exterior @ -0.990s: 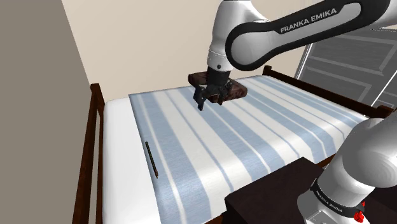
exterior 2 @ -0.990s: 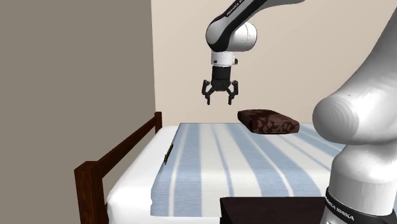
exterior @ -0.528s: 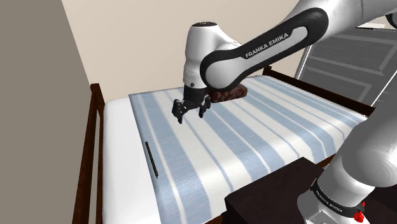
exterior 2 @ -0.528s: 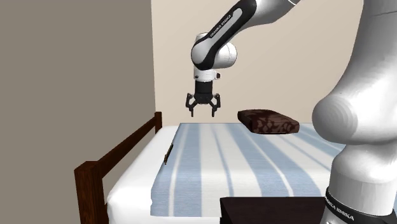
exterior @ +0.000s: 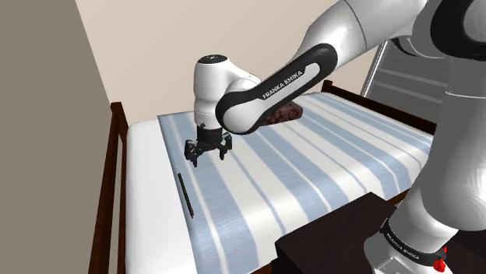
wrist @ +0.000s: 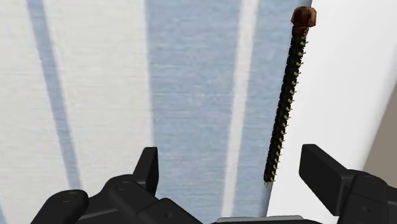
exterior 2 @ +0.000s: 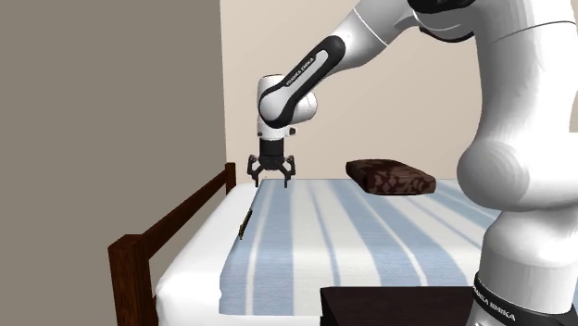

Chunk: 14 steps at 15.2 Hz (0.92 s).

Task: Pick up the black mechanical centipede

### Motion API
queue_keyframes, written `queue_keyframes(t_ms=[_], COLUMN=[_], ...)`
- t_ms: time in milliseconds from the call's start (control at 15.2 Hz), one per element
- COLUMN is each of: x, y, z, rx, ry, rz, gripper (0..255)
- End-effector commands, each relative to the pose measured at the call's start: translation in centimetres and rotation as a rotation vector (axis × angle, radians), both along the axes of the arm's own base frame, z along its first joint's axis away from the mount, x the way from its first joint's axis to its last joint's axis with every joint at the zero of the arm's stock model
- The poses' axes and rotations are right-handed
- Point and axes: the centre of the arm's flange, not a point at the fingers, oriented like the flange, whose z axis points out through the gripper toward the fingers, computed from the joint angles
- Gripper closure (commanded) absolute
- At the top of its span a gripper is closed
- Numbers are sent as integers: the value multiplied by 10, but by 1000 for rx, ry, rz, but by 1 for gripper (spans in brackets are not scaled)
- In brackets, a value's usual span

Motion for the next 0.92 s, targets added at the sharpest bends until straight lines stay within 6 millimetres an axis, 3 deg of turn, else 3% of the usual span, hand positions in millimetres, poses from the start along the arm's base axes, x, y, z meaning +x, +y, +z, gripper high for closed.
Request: queue_keyframes(t_ms=[0,462,858], x=[12,54,55], y=[18,78,80], z=[-19,-76,-104], rx=[1,6,6], ry=[2,12,12], rz=[-10,-41,-42], gripper=[0,0,0])
